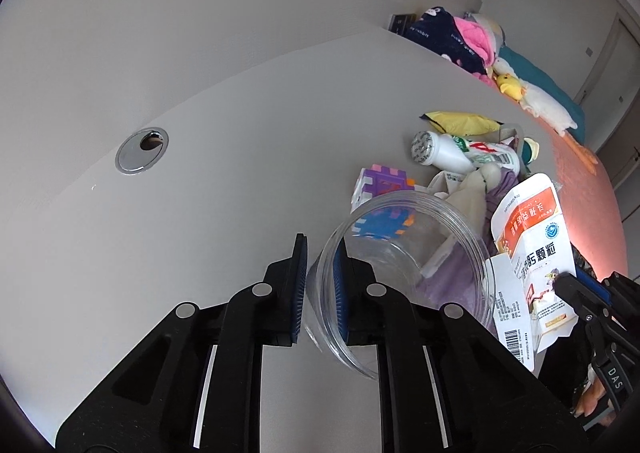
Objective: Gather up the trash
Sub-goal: 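Grasp the clear plastic bowl with the left tool while the right tool grasps the white-orange medicine box, then carry bowl and box to the black trash bag and open both tools, then move both open tools back over the desk clutter, then grasp the purple Z toy cube with the left tool while the right tool grasps the silver snack wrapper, then carry the cube and wrapper over the black trash bag, then open both tools to drop cube and wrapper into the trash bag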
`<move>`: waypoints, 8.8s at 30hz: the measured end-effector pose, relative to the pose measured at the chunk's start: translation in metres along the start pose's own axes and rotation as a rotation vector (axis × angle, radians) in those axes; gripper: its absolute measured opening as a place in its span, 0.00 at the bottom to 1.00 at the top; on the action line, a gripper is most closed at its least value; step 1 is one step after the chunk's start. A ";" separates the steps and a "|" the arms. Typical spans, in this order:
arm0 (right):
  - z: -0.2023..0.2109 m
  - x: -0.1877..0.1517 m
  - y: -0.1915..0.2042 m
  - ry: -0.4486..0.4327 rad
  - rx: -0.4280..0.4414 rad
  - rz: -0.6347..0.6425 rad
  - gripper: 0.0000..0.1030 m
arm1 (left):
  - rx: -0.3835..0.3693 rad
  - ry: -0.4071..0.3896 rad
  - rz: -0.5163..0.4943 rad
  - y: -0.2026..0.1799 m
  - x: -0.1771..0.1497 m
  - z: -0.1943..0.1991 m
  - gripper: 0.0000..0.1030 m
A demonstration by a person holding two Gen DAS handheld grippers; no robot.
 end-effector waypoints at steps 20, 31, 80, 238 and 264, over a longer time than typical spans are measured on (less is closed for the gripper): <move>0.095 -0.036 -0.080 -0.122 -0.147 -0.194 0.08 | -0.106 -0.029 -0.176 -0.122 -0.008 0.029 0.12; 0.140 -0.067 -0.140 -0.162 -0.252 -0.320 0.08 | -0.199 0.003 -0.297 -0.212 -0.020 0.022 0.12; 0.159 -0.105 -0.201 -0.168 -0.459 -0.563 0.83 | -0.198 0.064 -0.486 -0.255 -0.044 0.001 0.94; 0.204 -0.132 -0.221 -0.273 -0.407 -0.651 0.34 | -0.287 0.044 -0.606 -0.342 -0.068 0.003 0.39; 0.216 -0.173 -0.262 -0.235 -0.582 -0.771 0.86 | -0.301 0.089 -0.728 -0.367 -0.094 -0.002 0.94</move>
Point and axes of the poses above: each gripper's, at about its wrist camera, not at the fingertips, and z roughly against the way its jaws point, y to its left, x to its top, the point moved 9 cm from there along -z, roughly the way its jaws point, and after that the axes turned 7 degrees about y, right-handed, at the moved point
